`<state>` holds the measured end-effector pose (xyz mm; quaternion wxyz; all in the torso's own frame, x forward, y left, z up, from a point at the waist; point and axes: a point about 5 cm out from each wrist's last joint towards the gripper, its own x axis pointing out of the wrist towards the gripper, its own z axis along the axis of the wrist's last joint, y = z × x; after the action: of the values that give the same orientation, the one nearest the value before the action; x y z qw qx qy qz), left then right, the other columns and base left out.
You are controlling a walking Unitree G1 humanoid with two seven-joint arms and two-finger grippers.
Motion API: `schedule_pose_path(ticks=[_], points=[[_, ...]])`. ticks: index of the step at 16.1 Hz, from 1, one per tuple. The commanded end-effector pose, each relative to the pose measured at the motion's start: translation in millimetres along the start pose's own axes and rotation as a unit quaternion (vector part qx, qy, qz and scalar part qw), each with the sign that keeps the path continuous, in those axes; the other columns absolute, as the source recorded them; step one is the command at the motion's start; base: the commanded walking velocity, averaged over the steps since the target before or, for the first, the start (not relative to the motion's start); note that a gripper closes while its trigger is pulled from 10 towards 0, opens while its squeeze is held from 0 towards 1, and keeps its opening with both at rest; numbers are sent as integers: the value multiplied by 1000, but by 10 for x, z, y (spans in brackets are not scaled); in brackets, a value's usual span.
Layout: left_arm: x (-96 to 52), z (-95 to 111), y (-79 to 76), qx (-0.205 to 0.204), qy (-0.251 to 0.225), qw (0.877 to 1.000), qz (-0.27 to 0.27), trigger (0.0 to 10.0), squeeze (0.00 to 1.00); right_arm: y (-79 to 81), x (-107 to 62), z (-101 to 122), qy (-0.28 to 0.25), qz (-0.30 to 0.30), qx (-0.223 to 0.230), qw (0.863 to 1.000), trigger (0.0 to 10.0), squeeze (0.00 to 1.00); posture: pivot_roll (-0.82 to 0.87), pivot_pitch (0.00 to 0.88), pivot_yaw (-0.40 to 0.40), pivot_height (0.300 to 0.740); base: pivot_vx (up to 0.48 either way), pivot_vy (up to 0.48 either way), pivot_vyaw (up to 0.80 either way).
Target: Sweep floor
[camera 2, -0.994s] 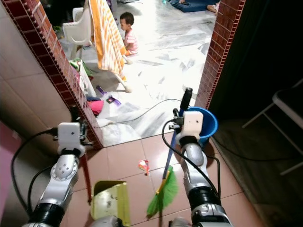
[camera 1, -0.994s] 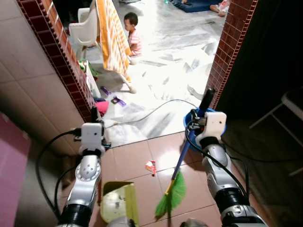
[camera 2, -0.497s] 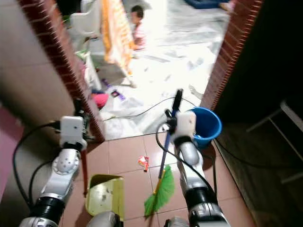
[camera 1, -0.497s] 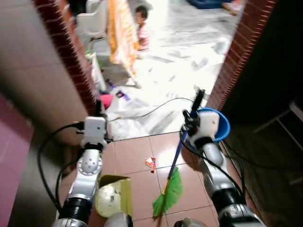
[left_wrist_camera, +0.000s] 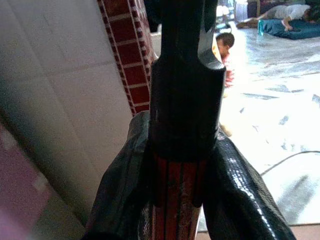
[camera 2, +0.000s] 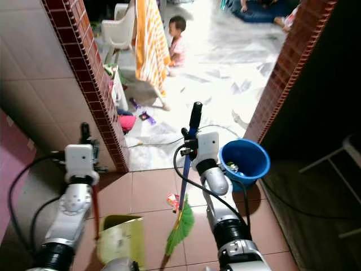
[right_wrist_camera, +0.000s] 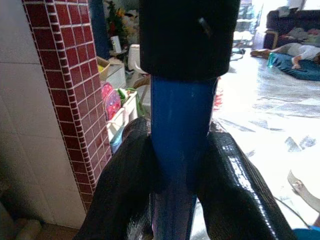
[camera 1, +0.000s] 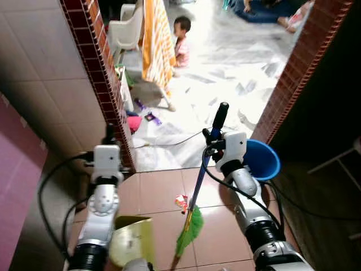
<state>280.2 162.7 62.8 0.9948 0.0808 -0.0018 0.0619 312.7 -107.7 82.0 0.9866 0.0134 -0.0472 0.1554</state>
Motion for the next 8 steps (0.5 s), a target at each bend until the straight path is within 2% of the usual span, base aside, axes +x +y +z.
schedule_pose_path(ticks=[1,2,4,8], points=[[25,45,6,-9,-9,1000,-2,10000,0,16,53,133,-31,13,-12,999,10000,0,21,0,-20,740,454,0,0],[28,51,3,-10,-10,1000,-2,10000,0,17,54,136,-31,16,-13,999,10000,0,21,0,-20,740,454,0,0],[41,54,-7,-20,-7,1000,10,10000,0,78,5,117,-27,65,-31,997,10000,0,8,0,-35,740,452,0,0],[60,58,3,-15,-8,1000,12,10000,0,119,19,118,-24,93,-21,995,10000,0,4,0,-36,740,442,0,0]])
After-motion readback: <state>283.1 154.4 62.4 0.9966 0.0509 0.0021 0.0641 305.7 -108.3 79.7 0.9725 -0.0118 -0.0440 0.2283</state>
